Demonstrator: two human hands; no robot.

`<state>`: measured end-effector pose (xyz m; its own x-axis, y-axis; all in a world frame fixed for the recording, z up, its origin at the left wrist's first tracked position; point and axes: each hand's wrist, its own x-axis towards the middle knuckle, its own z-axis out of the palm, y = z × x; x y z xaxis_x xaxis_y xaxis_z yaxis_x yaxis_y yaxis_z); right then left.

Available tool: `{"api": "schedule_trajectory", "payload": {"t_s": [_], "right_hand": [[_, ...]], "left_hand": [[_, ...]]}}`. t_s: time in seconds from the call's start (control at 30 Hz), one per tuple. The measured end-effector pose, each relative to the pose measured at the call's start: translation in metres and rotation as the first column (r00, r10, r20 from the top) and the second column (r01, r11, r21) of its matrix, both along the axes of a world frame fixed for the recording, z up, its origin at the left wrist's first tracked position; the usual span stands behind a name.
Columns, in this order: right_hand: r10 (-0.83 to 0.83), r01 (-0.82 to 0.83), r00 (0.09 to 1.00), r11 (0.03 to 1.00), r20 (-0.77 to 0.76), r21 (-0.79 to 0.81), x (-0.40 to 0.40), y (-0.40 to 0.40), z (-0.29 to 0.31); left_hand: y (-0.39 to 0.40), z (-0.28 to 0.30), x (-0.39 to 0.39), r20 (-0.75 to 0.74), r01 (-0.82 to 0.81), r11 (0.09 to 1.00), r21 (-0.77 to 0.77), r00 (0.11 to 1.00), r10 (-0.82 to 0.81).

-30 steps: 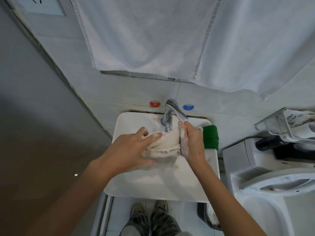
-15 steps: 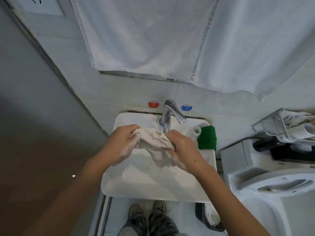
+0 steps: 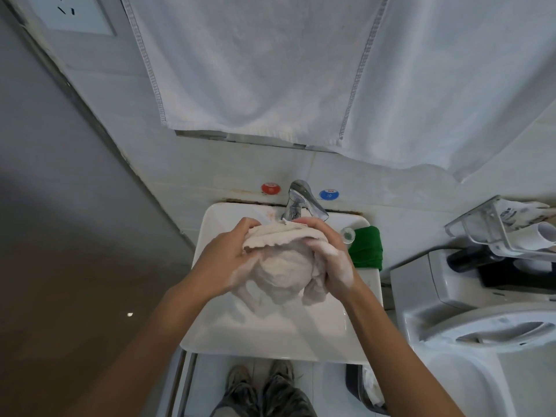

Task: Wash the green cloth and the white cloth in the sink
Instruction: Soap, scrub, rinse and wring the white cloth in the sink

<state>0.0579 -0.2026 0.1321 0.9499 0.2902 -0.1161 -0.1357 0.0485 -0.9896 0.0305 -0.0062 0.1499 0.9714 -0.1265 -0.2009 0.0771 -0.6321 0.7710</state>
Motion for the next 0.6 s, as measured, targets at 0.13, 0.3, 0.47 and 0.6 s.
{"api": "schedule_trajectory", "payload": {"t_s": [0.13,0.3,0.47,0.6], "right_hand": [[-0.138,0.145,0.986,0.987,-0.092,0.071,0.0,0.019,0.003],[-0.444,0.458,0.868,0.889,-0.222,0.014,0.0,0.066,-0.005],[-0.464,0.511,0.817,0.858,-0.342,0.059,-0.002,0.074,-0.009],[-0.431,0.45,0.832,0.892,-0.35,-0.029,0.003,0.074,-0.01]], "left_hand": [[-0.014,0.005,-0.003,-0.01,-0.139,0.963,-0.229,0.99,0.14],[-0.051,-0.007,0.013,0.019,-0.481,0.794,-0.371,0.851,0.525],[-0.078,-0.014,0.01,0.066,-0.596,0.708,-0.38,0.746,0.663],[-0.077,-0.019,0.015,-0.006,-0.624,0.657,-0.424,0.727,0.687]]}}
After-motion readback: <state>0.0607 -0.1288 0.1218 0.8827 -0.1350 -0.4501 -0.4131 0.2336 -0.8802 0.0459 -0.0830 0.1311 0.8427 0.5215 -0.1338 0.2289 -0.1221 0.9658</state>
